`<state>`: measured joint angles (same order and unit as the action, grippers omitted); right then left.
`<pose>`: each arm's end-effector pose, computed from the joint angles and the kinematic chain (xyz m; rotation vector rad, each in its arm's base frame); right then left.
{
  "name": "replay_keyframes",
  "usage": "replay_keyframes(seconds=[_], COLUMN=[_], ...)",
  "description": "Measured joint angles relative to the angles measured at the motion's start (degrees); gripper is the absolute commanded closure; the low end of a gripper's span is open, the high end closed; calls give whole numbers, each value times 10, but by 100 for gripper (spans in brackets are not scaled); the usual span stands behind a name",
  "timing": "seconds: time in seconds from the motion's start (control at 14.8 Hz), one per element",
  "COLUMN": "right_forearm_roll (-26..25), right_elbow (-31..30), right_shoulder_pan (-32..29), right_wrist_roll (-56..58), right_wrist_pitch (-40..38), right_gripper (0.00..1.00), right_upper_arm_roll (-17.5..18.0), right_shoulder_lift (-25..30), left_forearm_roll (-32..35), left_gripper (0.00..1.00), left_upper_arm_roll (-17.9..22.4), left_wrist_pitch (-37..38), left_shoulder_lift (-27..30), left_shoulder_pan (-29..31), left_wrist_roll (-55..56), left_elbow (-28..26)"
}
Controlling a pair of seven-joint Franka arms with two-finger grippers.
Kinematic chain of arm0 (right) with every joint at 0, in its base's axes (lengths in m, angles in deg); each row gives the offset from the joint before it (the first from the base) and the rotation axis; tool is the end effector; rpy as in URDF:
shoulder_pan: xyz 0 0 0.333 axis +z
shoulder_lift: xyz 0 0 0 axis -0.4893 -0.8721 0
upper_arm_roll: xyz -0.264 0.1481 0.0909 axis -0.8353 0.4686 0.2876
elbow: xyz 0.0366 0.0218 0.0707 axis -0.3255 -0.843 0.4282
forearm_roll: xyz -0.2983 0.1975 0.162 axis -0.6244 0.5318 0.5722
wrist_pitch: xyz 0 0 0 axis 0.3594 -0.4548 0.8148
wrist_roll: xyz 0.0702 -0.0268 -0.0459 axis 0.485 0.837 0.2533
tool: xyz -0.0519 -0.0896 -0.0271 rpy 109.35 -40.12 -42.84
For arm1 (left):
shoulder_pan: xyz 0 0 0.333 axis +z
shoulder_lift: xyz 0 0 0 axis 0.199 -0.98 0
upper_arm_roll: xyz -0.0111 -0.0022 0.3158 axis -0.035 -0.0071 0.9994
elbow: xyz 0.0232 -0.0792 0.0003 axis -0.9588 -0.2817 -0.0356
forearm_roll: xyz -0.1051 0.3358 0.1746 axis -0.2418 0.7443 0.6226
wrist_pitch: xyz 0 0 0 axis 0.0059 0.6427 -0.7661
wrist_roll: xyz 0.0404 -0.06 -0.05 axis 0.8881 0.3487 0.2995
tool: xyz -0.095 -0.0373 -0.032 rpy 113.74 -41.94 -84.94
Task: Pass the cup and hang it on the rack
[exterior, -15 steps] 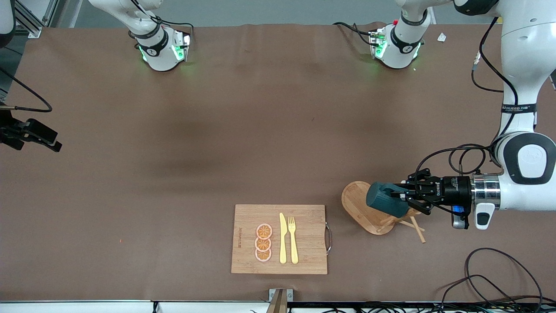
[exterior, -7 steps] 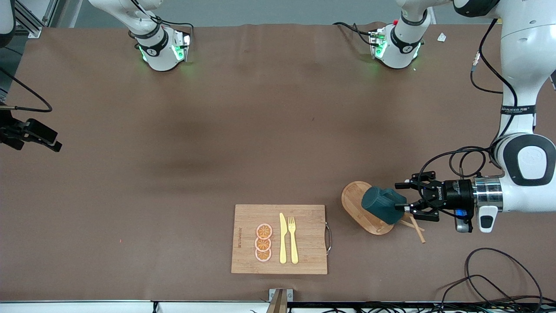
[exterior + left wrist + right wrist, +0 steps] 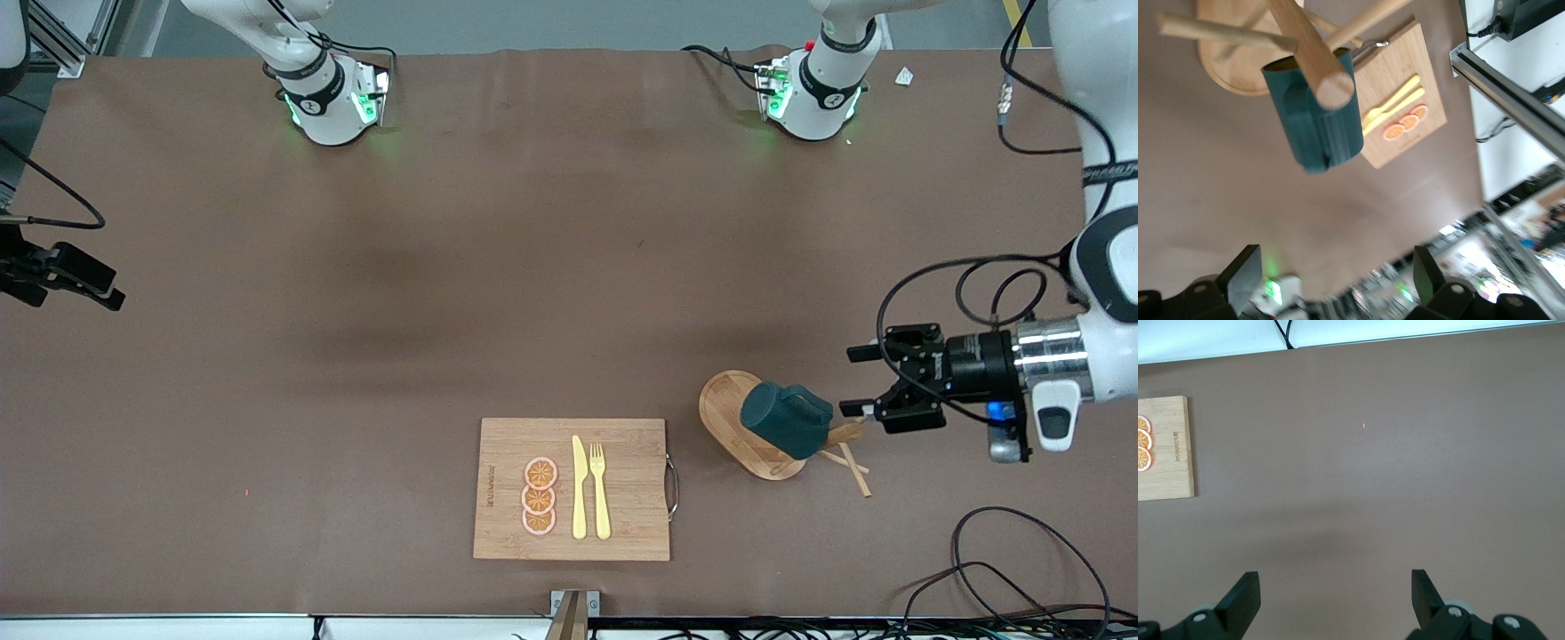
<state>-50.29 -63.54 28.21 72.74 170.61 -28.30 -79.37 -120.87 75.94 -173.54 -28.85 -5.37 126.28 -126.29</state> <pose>0.5999 -0.0257 0.6231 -3.1075 0.1239 -0.1893 0.6890 -0.0751 0.4955 2.2073 1.0232 -0.4860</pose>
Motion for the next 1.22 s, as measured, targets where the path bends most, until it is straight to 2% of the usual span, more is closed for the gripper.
replay_keyframes(seconds=[0.41,0.61,0.88,1.08,1.22], right_forearm_roll=[0,0,0,0,0], right_elbow=[1,2,2,3,3], right_shoulder_pan=[0,0,0,0,0], right_wrist_roll=[0,0,0,0,0], right_wrist_pitch=[0,0,0,0,0], right_gripper=[0,0,0,0,0], right_upper_arm_roll=[0,0,0,0,0], right_shoulder_lift=[0,0,0,0,0], left_forearm_roll=[280,402,438,438,438], left_gripper=[0,0,0,0,0], left_upper_arm_roll=[-73,-106,-112,-76,-46], left_wrist_pitch=[8,36,76,119,131], left_shoulder_lift=[79,107,154,190,217], left_shoulder_pan=[-9,-10,-9,-20,-44], left_wrist_roll=[-2,-43,-181,-272,-296], left_elbow=[-4,-4,-5,-12,-37])
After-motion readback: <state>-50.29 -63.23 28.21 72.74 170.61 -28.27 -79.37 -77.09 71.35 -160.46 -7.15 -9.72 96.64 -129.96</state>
